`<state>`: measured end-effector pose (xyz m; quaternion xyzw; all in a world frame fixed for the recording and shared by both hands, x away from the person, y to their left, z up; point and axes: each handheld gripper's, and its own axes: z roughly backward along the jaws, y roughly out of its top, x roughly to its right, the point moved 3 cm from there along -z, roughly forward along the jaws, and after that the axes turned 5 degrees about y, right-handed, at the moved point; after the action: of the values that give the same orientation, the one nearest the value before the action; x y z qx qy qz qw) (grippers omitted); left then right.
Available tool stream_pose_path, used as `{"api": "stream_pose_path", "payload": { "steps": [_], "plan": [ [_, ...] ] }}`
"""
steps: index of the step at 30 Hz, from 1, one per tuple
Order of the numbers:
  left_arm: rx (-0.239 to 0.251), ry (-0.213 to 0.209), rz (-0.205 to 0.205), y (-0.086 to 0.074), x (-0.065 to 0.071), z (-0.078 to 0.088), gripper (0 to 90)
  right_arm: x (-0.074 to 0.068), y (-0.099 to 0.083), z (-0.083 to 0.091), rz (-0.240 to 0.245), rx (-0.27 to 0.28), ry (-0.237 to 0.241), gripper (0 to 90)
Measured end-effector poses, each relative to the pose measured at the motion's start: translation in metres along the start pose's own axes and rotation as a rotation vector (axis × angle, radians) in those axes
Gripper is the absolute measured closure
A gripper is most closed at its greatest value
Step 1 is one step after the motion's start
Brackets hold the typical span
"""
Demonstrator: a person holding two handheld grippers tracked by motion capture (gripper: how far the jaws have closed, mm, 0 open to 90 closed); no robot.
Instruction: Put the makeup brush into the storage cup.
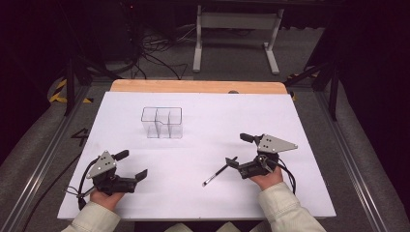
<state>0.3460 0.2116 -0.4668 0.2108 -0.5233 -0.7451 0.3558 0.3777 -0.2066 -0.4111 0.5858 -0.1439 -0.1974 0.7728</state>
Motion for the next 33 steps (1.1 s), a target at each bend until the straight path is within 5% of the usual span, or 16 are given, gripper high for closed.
{"api": "stream_pose_path", "payload": {
  "steps": [11, 17, 21, 33],
  "plan": [
    [-0.003, -0.01, 0.0, -0.001, 0.001, 0.0, 0.4, -0.002, 0.013, -0.016, 0.018, -0.132, 0.077, 0.4],
    [-0.003, -0.01, 0.002, -0.001, 0.001, -0.001, 0.4, 0.0, 0.023, -0.022, 0.05, -0.291, 0.097, 2.4],
    [-0.004, -0.009, 0.001, -0.001, 0.0, -0.001, 0.4, -0.002, 0.025, -0.03, 0.076, -0.445, 0.108, 3.3],
    [-0.015, -0.018, 0.002, -0.001, -0.001, -0.002, 0.5, -0.004, 0.026, -0.043, 0.161, -0.646, 0.164, 5.9]
  ]
}}
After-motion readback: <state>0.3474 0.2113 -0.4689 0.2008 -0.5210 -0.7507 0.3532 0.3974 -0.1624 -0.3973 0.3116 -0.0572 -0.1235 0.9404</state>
